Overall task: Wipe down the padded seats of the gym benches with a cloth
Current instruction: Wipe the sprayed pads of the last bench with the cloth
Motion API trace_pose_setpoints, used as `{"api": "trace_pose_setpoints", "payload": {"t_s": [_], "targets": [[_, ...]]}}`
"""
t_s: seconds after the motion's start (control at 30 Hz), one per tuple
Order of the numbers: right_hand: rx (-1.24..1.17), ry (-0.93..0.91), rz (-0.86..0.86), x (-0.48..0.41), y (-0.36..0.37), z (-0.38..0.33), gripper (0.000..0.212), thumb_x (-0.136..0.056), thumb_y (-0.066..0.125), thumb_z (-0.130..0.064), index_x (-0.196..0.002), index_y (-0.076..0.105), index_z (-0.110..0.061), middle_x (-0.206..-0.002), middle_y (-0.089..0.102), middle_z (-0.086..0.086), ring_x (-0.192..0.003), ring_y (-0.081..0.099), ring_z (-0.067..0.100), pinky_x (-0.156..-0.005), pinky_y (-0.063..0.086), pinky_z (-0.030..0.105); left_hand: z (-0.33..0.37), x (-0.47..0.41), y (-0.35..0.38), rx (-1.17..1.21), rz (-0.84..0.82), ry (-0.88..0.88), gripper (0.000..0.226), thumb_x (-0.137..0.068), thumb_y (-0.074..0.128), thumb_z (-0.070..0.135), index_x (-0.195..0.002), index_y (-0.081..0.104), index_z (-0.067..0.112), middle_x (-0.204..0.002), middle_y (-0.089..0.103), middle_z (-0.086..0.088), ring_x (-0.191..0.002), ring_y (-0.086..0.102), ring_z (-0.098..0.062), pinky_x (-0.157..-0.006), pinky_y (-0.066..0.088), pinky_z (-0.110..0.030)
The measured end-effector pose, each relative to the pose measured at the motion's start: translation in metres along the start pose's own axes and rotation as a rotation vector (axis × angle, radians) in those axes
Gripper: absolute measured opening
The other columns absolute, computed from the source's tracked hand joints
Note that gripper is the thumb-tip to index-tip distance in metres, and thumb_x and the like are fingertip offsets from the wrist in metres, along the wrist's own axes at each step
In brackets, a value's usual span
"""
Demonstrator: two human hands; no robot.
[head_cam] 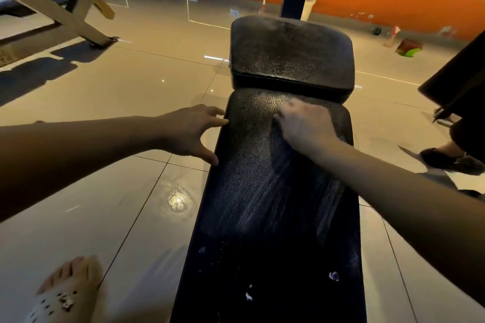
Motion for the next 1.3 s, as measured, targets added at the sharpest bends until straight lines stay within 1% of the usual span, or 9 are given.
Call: {"api": "trace_pose_setpoints", "payload": {"t_s": [0.1, 0.33, 0.47, 0.57, 0.63, 0.9, 1.03, 1.13, 1.3], "targets": [[-0.022, 0.045, 0.057, 0.009, 0.000, -0.004, 0.018, -0.103, 0.051, -0.028, -0.104, 0.060, -0.013, -0.093, 0.063, 0.010, -0.076, 0.066, 0.033, -0.058, 0.035, 0.033, 0.004, -0.002, 0.005, -0.073, -0.043, -0.020, 0.116, -0.072, 0.075, 0.070, -0.162, 0.016, 0.025, -0.170, 0.008, 0.001, -0.154, 0.010, -0.020, -0.122, 0.017, -0.037], [-0.307, -0.517, -0.201, 0.123, -0.003, -0.126, 0.021, -0.084, 0.077, -0.022, -0.098, 0.061, -0.017, -0.084, 0.057, 0.005, -0.061, 0.059, 0.024, -0.043, 0.045, 0.031, 0.009, -0.006, 0.011, -0.298, 0.009, -0.017, 0.127, -0.066, 0.062, 0.087, -0.162, 0.012, 0.021, -0.170, -0.009, -0.002, -0.156, 0.007, -0.025, -0.124, 0.013, -0.041], [-0.082, -0.191, 0.057, 0.064, -0.003, -0.018, 0.011, -0.094, 0.065, -0.025, -0.095, 0.063, -0.014, -0.082, 0.060, 0.008, -0.063, 0.065, 0.032, -0.047, 0.042, 0.032, 0.015, -0.006, 0.014, -0.291, -0.032, -0.040, 0.126, -0.073, 0.068, 0.077, -0.162, -0.002, 0.021, -0.170, -0.009, -0.003, -0.156, 0.001, -0.023, -0.124, 0.002, -0.046], [0.076, 0.130, 0.032, 0.035, 0.001, 0.064, 0.017, -0.102, 0.052, -0.028, -0.102, 0.060, -0.012, -0.093, 0.063, 0.013, -0.075, 0.067, 0.038, -0.055, 0.037, 0.036, 0.024, -0.007, 0.012, -0.330, -0.070, -0.046, 0.123, -0.076, 0.072, 0.069, -0.162, -0.002, 0.022, -0.170, -0.008, -0.003, -0.156, 0.000, -0.021, -0.124, 0.001, -0.046], [0.058, 0.135, 0.054, 0.043, 0.000, 0.056, 0.010, -0.099, 0.058, -0.021, -0.102, 0.059, -0.012, -0.091, 0.062, 0.012, -0.072, 0.067, 0.037, -0.053, 0.043, 0.037, 0.031, -0.009, 0.008, -0.377, -0.098, -0.061, 0.122, -0.077, 0.073, 0.067, -0.162, 0.000, 0.020, -0.170, -0.007, -0.005, -0.156, 0.000, -0.022, -0.124, 0.000, -0.047], [-0.327, -0.534, -0.168, 0.150, -0.013, -0.094, 0.019, -0.091, 0.068, -0.021, -0.100, 0.052, -0.017, -0.085, 0.056, 0.006, -0.063, 0.057, 0.023, -0.045, 0.047, 0.033, 0.052, -0.019, 0.000, -0.494, -0.203, -0.094, 0.125, -0.071, 0.078, 0.063, -0.160, 0.010, 0.007, -0.166, 0.007, -0.021, -0.154, 0.011, -0.033, -0.125, 0.009, -0.050], [-0.117, -0.215, 0.077, 0.092, -0.004, 0.005, 0.019, -0.100, 0.052, -0.030, -0.094, 0.061, -0.015, -0.082, 0.061, 0.007, -0.061, 0.063, 0.030, -0.048, 0.050, 0.033, 0.057, -0.019, 0.000, -0.506, -0.210, -0.088, 0.129, -0.068, 0.075, 0.073, -0.159, 0.013, 0.007, -0.165, 0.011, -0.021, -0.152, 0.016, -0.033, -0.125, 0.012, -0.048], [0.051, 0.053, 0.081, 0.061, 0.000, 0.075, 0.017, -0.102, 0.053, -0.029, -0.100, 0.061, -0.014, -0.088, 0.063, 0.011, -0.068, 0.066, 0.035, -0.054, 0.038, 0.033, 0.054, -0.017, 0.002, -0.497, -0.197, -0.097, 0.131, -0.069, 0.073, 0.075, -0.160, 0.006, 0.008, -0.167, 0.006, -0.019, -0.153, 0.012, -0.033, -0.125, 0.011, -0.047], [-0.056, -0.016, 0.098, 0.080, 0.000, 0.026, 0.012, -0.092, 0.069, -0.021, -0.092, 0.060, -0.013, -0.080, 0.058, 0.008, -0.059, 0.061, 0.030, -0.049, 0.041, 0.032, 0.058, -0.013, -0.002, -0.463, -0.203, -0.106, 0.131, -0.070, 0.074, 0.074, -0.160, 0.005, 0.008, -0.168, 0.002, -0.018, -0.154, 0.012, -0.031, -0.124, 0.017, -0.040]]}}
Point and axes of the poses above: each hand's wrist, its own x-axis away from the middle knuckle, its own y-axis out of the palm, z = x × y, the point moved 5 cm from there along -x, towards the middle knuckle
